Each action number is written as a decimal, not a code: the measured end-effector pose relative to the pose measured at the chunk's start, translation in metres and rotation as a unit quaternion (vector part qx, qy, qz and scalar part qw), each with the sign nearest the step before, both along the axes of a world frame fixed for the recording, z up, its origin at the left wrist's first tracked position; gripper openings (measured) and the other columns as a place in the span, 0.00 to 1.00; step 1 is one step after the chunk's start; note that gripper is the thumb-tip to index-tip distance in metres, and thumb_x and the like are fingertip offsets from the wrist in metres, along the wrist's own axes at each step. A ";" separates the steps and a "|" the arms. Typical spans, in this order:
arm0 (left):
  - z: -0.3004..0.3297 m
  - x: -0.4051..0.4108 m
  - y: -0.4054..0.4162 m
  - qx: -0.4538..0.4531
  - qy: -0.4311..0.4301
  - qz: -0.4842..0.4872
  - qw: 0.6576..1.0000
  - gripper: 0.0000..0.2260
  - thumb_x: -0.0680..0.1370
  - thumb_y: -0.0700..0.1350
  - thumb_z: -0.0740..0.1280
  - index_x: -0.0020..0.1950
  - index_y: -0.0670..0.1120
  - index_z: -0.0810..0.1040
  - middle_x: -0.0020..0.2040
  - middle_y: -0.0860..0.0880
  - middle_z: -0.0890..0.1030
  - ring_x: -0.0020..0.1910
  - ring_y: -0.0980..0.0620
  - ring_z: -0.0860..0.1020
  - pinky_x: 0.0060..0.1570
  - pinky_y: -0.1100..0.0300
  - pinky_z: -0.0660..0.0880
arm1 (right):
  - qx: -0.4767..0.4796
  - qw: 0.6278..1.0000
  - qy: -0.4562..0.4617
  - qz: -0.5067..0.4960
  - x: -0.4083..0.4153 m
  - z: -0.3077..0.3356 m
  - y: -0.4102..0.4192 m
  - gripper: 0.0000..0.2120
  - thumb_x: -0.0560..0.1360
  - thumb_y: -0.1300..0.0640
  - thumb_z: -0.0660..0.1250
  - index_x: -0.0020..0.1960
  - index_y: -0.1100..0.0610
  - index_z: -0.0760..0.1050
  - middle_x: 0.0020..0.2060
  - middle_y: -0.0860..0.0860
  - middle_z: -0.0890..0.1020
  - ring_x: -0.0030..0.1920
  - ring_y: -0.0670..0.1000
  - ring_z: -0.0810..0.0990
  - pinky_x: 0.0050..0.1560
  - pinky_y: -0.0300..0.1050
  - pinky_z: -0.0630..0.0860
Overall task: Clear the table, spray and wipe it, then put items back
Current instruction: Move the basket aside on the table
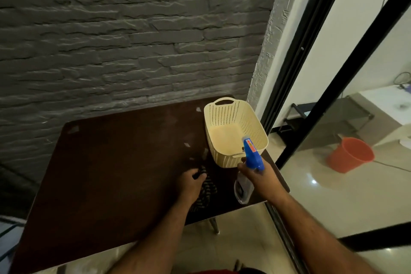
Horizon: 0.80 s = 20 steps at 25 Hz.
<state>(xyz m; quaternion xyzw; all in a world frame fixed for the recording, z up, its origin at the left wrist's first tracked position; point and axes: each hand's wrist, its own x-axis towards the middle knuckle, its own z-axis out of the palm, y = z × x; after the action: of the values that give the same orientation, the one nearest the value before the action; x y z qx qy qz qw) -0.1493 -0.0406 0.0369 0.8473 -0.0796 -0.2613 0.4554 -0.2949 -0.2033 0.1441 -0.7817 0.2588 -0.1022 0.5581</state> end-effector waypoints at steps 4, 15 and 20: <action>-0.022 -0.008 -0.029 0.026 0.031 0.028 0.999 0.17 0.76 0.51 0.70 0.62 0.45 0.79 0.59 0.46 0.81 0.58 0.47 0.78 0.59 0.52 0.75 | 0.035 0.997 0.045 0.042 0.009 -0.011 -0.032 0.17 0.75 0.53 0.69 0.62 0.51 0.72 0.49 0.44 0.79 0.51 0.44 0.79 0.45 0.34 0.74; -0.024 -0.018 -0.065 0.072 -0.002 0.065 0.995 0.14 0.77 0.49 0.69 0.61 0.47 0.81 0.56 0.48 0.83 0.56 0.49 0.79 0.50 0.64 0.69 | 0.077 0.988 0.068 0.118 0.016 -0.020 -0.075 0.20 0.73 0.54 0.71 0.64 0.54 0.72 0.50 0.44 0.79 0.53 0.45 0.79 0.45 0.32 0.74; -0.019 -0.004 -0.072 0.079 -0.002 0.010 0.997 0.18 0.78 0.50 0.68 0.66 0.47 0.77 0.61 0.48 0.81 0.59 0.50 0.78 0.55 0.60 0.72 | 0.089 0.986 0.068 0.124 0.019 -0.020 -0.077 0.21 0.74 0.55 0.71 0.65 0.54 0.71 0.49 0.42 0.78 0.51 0.42 0.78 0.43 0.30 0.76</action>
<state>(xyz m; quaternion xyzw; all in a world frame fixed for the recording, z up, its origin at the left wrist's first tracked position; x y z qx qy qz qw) -0.1534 -0.1125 0.0178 0.8818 -0.0511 -0.2608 0.3896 -0.2760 -0.2806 0.1244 -0.7598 0.2051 0.0445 0.6154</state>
